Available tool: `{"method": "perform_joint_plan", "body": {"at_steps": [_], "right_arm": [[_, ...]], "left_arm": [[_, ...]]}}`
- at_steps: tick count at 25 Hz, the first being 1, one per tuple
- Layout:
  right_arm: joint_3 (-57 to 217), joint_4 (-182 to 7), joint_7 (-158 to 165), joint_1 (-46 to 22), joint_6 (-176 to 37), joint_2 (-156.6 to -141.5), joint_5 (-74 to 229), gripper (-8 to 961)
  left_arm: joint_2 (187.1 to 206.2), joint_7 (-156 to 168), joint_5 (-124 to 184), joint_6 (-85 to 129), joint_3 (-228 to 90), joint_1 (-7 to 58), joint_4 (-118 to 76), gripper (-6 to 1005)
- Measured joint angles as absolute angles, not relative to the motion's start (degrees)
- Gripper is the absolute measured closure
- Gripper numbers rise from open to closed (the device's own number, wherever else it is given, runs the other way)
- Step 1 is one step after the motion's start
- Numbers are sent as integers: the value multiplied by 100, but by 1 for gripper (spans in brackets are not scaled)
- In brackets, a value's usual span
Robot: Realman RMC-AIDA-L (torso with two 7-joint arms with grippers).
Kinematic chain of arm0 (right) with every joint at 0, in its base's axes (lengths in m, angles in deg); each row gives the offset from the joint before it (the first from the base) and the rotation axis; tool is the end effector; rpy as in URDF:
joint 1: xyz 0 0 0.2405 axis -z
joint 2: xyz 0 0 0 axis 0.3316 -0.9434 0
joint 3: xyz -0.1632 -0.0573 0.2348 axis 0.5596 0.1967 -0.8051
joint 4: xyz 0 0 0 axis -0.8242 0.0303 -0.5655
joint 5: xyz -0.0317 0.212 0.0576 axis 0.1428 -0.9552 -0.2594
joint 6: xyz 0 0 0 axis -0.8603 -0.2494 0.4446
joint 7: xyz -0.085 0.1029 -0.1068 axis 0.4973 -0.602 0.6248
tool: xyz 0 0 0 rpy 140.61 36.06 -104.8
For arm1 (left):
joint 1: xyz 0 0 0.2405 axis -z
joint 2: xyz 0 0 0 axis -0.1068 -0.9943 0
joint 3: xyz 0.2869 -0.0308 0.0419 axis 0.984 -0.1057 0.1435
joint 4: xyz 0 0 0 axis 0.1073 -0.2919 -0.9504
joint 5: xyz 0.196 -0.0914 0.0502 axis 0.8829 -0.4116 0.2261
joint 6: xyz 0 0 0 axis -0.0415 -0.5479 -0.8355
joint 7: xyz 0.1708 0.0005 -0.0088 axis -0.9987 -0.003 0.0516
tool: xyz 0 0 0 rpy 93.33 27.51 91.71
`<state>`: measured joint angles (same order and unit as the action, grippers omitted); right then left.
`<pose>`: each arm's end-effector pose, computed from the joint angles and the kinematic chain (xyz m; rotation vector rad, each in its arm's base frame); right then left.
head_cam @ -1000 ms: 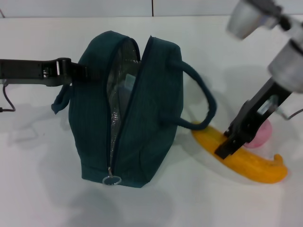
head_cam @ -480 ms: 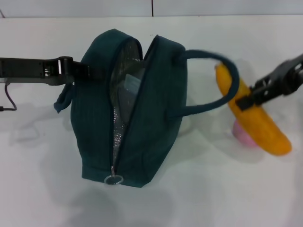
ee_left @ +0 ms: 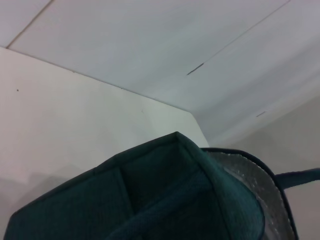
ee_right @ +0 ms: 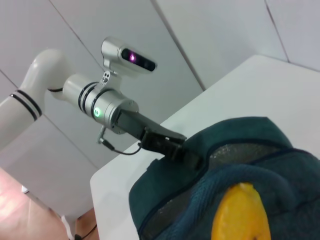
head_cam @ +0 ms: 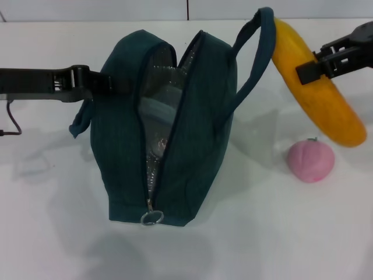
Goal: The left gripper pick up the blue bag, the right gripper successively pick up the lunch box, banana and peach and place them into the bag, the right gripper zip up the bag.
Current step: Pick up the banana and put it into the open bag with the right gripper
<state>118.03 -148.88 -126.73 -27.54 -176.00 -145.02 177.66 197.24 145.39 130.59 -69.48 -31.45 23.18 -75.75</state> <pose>0.1337 0.4006 0.0844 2.9401 -0.8546 -0.3772 -0.2533 0.3730 0.0357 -2.4938 -1.6558 -0.7559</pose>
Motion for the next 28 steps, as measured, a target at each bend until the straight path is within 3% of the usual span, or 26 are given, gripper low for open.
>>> {"method": "perform_joint_plan", "body": {"at_steps": [14, 28], "right_arm": [[11851, -14423, -12493, -2377, -17509, -14579, 18833, 514], [11348, -14165, -12322, -2092, -17010, -14521, 19214, 510]], "left_arm": [[19738, 14541, 13059, -6947, -3154, 2322, -7584, 967], [19750, 14542, 13061, -6945, -3119, 2318, -7583, 967]]}}
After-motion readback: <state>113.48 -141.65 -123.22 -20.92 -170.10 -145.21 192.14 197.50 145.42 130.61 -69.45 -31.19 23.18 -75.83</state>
